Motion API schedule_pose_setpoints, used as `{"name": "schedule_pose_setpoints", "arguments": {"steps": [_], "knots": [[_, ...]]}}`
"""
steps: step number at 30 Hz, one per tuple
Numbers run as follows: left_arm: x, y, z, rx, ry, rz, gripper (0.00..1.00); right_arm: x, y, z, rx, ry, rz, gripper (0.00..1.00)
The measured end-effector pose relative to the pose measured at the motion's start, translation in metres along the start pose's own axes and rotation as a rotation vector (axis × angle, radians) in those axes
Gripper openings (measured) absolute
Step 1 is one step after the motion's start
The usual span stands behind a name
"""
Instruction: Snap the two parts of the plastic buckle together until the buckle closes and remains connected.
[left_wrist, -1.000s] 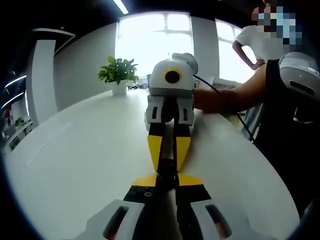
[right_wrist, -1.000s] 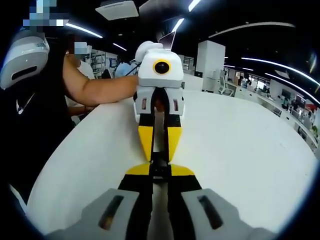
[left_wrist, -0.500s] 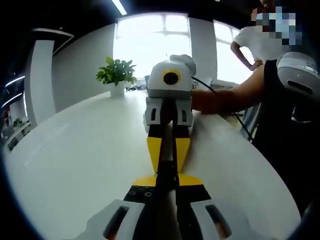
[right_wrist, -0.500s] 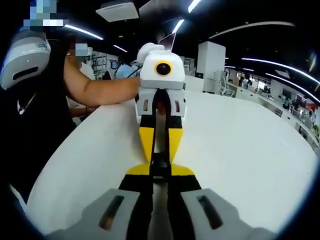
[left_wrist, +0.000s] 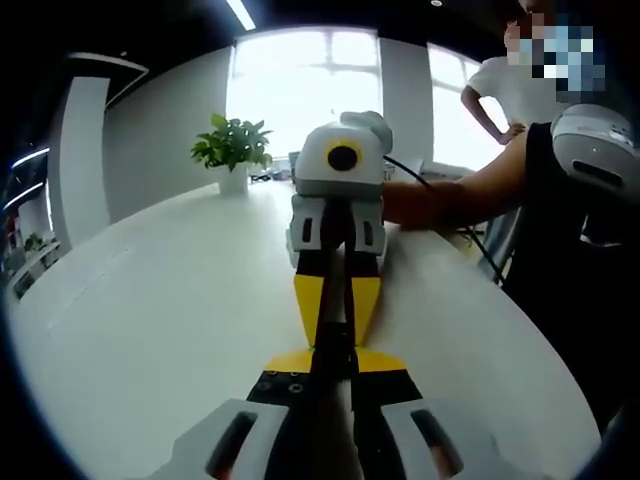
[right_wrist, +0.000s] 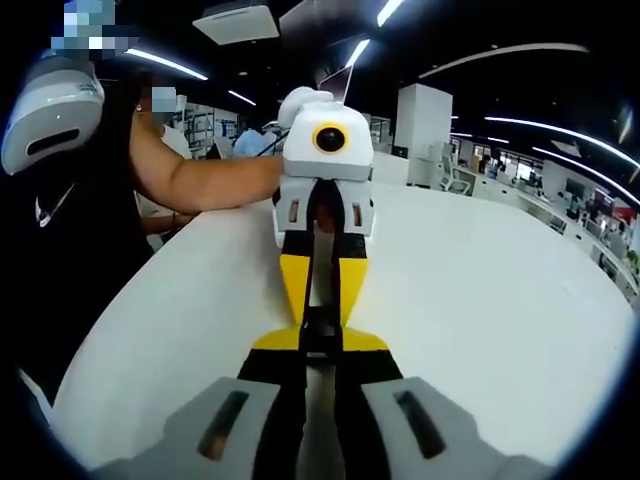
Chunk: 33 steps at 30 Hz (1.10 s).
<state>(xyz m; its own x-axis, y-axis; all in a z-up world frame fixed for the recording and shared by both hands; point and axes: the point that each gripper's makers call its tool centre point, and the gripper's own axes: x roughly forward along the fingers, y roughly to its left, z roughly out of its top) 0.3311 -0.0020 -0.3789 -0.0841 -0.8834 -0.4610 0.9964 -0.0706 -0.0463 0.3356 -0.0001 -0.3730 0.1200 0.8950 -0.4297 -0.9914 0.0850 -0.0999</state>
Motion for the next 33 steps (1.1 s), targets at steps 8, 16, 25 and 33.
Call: {"name": "schedule_pose_setpoints", "arguments": {"steps": [8,16,25,33], "knots": [[0.0002,0.0001,0.0004,0.007,0.001,-0.01,0.1,-0.0003,0.0,0.0002,-0.003,-0.001,0.002,0.06],[0.0007,-0.0012,0.0002,0.005,0.01,-0.014,0.11,-0.0004,-0.0003,-0.0002,0.002,-0.004,0.008,0.06],[0.0009,-0.001,0.0001,0.013,-0.002,-0.009,0.11,-0.0009,-0.0004,0.0,-0.004,-0.011,0.002,0.07],[0.0009,0.0002,0.0005,0.012,-0.008,-0.009,0.12,-0.0009,-0.0002,0.0003,0.002,-0.013,0.004,0.07]]}}
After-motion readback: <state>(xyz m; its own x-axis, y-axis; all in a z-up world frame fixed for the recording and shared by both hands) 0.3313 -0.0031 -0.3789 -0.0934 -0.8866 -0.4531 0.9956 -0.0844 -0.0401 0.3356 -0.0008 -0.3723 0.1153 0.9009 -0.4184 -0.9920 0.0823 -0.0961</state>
